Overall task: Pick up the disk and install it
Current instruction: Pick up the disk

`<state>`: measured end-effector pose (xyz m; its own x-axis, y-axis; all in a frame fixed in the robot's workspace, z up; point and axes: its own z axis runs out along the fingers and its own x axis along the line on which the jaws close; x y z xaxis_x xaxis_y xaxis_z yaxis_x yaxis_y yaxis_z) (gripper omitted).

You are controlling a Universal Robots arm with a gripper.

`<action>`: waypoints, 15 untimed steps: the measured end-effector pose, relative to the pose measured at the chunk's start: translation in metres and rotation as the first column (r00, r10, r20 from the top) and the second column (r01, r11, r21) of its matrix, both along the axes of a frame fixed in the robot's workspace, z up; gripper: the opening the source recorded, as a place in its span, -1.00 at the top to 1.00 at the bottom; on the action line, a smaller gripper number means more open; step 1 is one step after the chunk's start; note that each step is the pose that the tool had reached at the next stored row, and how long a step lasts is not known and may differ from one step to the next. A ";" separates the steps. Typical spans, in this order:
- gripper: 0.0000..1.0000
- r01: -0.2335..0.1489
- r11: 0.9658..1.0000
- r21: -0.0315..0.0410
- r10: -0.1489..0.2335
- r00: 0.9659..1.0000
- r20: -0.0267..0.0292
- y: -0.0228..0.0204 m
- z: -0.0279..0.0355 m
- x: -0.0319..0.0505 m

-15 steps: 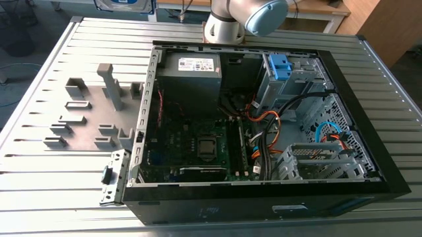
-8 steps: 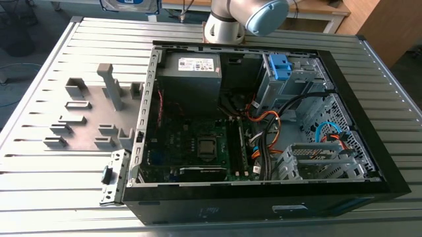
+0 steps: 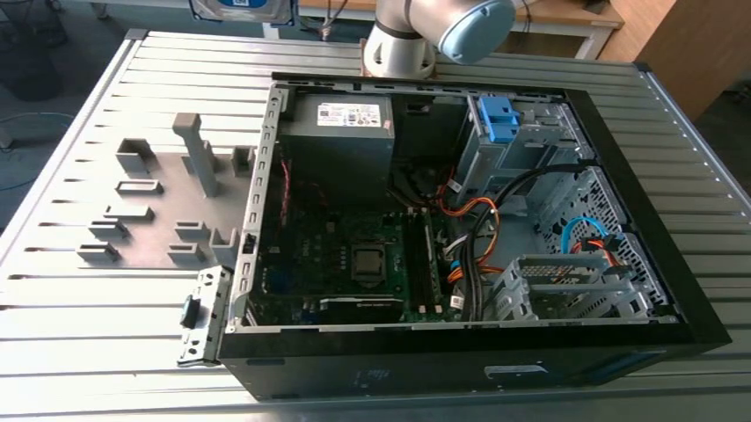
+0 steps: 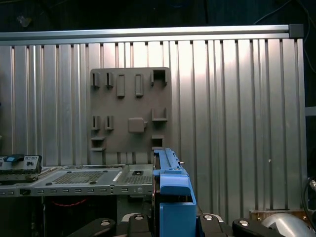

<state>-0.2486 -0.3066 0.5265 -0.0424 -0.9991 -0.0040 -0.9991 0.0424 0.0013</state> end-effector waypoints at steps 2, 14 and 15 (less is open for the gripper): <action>0.27 0.000 1.000 0.000 0.000 1.000 0.000 0.0000 0.0000 0.0030; 0.27 0.000 1.000 0.000 0.000 1.000 0.000 0.0000 0.0000 0.0222; 0.27 0.000 1.000 0.000 0.000 1.000 0.000 0.0000 0.0000 0.0245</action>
